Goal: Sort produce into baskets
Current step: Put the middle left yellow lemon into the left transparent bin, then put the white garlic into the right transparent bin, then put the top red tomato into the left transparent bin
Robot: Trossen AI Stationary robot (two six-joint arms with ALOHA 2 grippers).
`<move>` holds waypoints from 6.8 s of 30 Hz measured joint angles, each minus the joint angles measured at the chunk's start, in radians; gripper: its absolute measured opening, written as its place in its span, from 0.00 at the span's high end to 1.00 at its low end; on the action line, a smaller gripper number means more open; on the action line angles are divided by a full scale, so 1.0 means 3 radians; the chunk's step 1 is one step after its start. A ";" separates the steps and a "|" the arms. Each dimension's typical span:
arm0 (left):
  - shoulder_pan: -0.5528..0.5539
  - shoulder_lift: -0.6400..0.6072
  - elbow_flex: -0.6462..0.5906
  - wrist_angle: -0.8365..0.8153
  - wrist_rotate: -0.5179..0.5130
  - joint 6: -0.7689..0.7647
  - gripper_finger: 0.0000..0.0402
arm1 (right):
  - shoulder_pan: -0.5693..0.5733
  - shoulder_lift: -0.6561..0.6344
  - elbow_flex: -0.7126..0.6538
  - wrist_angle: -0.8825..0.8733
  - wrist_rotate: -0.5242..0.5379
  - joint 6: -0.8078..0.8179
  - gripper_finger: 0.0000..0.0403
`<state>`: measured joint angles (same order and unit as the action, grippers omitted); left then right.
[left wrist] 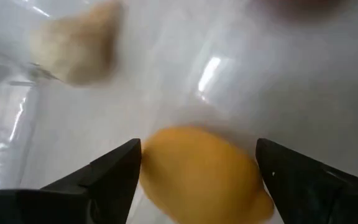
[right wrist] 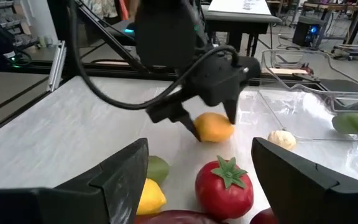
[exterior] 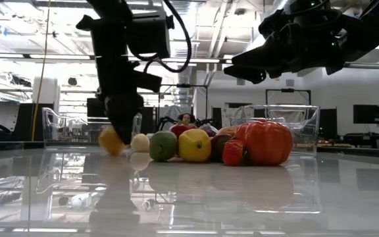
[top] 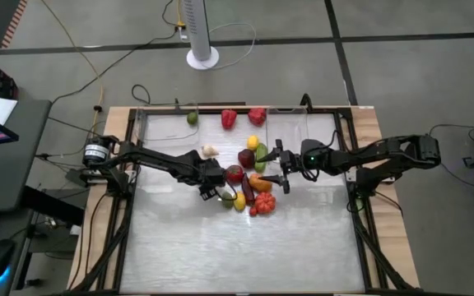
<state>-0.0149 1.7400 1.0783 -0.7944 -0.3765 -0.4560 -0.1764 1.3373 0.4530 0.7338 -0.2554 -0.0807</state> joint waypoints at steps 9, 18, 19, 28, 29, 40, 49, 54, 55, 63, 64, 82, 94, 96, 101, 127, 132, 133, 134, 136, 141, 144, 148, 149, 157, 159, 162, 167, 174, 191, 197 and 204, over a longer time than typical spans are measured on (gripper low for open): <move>-0.0061 -0.0494 -0.0001 -0.0142 0.0021 -0.0077 0.25 | -0.0003 0.0000 -0.0001 0.0011 0.0009 0.0003 0.23; -0.0133 -0.0847 -0.0393 -0.0156 0.0085 -0.0901 0.25 | -0.0003 0.0000 -0.0001 0.0000 0.0010 0.0004 0.23; -0.0162 -0.0847 -0.0418 -0.0165 0.0107 -0.0874 0.25 | -0.0003 0.0000 -0.0001 0.0000 0.0010 0.0005 0.23; -0.0299 -0.0861 -0.0443 -0.0042 0.0106 -0.1223 0.25 | -0.0001 0.0000 -0.0001 -0.0001 0.0084 0.0008 0.23; -0.0299 -0.0839 -0.0441 -0.0010 0.0105 -0.1226 0.25 | 0.0002 0.0000 -0.0001 -0.0002 0.0084 0.0015 0.23; -0.0206 -0.0605 -0.0765 0.0417 0.0203 -0.1050 0.25 | 0.0045 0.0000 -0.0001 -0.0003 0.0086 0.0014 0.23; -0.0228 -0.0634 -0.0762 0.0390 0.0159 -0.0790 0.46 | 0.0043 0.0000 -0.0001 0.0001 0.0085 0.0011 0.23; -0.0220 -0.0648 -0.0762 0.0377 0.0124 -0.0722 0.54 | 0.0043 0.0000 -0.0001 -0.0001 0.0085 0.0003 0.23; -0.0213 -0.0663 -0.0762 0.0375 0.0124 -0.0702 0.54 | 0.0043 0.0000 -0.0001 -0.0001 0.0085 0.0003 0.23; -0.0104 -0.1267 -0.0680 0.0049 -0.0564 -0.0661 0.52 | 0.0043 0.0000 -0.0001 -0.0001 0.0085 0.0004 0.23; -0.0073 -0.1380 -0.0675 0.0028 -0.0717 -0.0661 0.52 | 0.0043 0.0000 -0.0001 0.0000 0.0085 0.0004 0.23; 0.1687 -0.2009 -0.0675 0.0527 -0.0711 0.0552 0.27 | 0.0043 0.0000 -0.0001 0.0013 0.0085 0.0022 0.23; 0.1184 -0.1680 -0.0543 0.0941 0.0024 0.1074 0.26 | 0.0009 0.0000 -0.0001 0.0024 0.0085 0.0004 0.23; 0.1036 -0.1451 -0.0401 0.0862 0.0034 0.1074 0.28 | 0.0013 0.0000 -0.0001 0.0025 0.0085 0.0005 0.23; 0.0870 -0.0816 0.0301 0.0363 0.0032 0.1404 0.32 | 0.0019 0.0000 -0.0001 0.0057 0.0085 0.0032 0.23; 0.1062 0.0840 0.1074 -0.0533 -0.0007 0.2963 0.33 | -0.0004 -0.0361 -0.0001 -0.0534 0.0186 -0.0111 0.23; 0.1082 0.0957 0.1074 -0.0535 -0.0263 0.2985 0.33 | 0.0001 -0.0356 0.0000 -0.0513 0.0186 -0.0113 0.23; 0.1081 0.0965 0.1074 -0.0536 -0.0282 0.2988 0.33 | 0.0000 -0.0357 0.0000 -0.0514 0.0186 -0.0114 0.23; 0.1082 0.0968 0.1074 -0.0539 -0.0280 0.2987 0.33 | 0.0000 -0.0357 0.0000 -0.0510 0.0186 -0.0116 0.23; 0.1080 0.0968 0.1074 -0.0525 -0.0270 0.2986 0.35 | 0.0000 -0.0357 0.0000 -0.0498 0.0186 -0.0122 0.23; 0.1069 0.0959 0.1074 -0.0536 -0.0225 0.2840 0.51 | -0.0003 -0.0357 0.0000 -0.0499 0.0184 -0.0121 0.23; 0.1035 0.0904 0.1120 -0.0682 0.0023 0.2702 0.62 | -0.0004 -0.0357 0.0000 -0.0501 0.0184 -0.0118 0.23; 0.0950 0.0643 0.1275 -0.0923 0.0195 0.2515 0.69 | -0.0003 -0.0357 0.0000 -0.0500 0.0185 -0.0107 0.23; 0.0933 0.0535 0.1298 -0.0946 0.0196 0.2474 0.70 | -0.0003 -0.0357 0.0000 -0.0500 0.0185 -0.0107 0.23; 0.0888 -0.0362 0.1331 -0.0877 0.0194 0.1996 0.63 | -0.0003 -0.0357 0.0000 -0.0487 0.0234 -0.0082 0.23; 0.0884 -0.0523 0.1310 -0.0706 0.0199 0.1921 0.63 | -0.0003 -0.0357 0.0000 -0.0468 0.0234 -0.0078 0.23; 0.0858 -0.0648 0.1221 -0.0307 0.0298 0.1876 0.63 | -0.0003 -0.0357 0.0000 -0.0434 0.0237 -0.0057 0.23; 0.0822 -0.0554 0.1060 0.0588 0.0471 0.1911 0.63 | -0.0031 -0.0624 0.0000 -0.0681 0.0403 -0.0045 0.23; 0.0889 -0.0095 0.0968 0.1894 0.0883 0.2065 0.63 | 0.0017 -0.1615 0.0001 -0.1574 0.0686 -0.0021 0.23; 0.0980 0.0916 0.1151 0.3583 0.1596 0.1937 0.48 | 0.0194 -0.1888 -0.0003 -0.1886 0.0964 0.0038 0.23; 0.0979 0.0790 0.1238 0.3195 0.1508 0.2106 0.28 | 0.0197 -0.1886 -0.0003 -0.1911 0.0965 0.0103 0.23; 0.0832 -0.0030 0.0442 0.3560 0.1346 0.2491 0.33 | 0.0371 -0.1930 -0.0001 -0.2041 0.1062 0.0095 0.23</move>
<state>0.2346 1.7311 1.2107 0.2736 0.0272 0.2912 -0.0652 0.7582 0.4526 0.1215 0.0633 -0.0522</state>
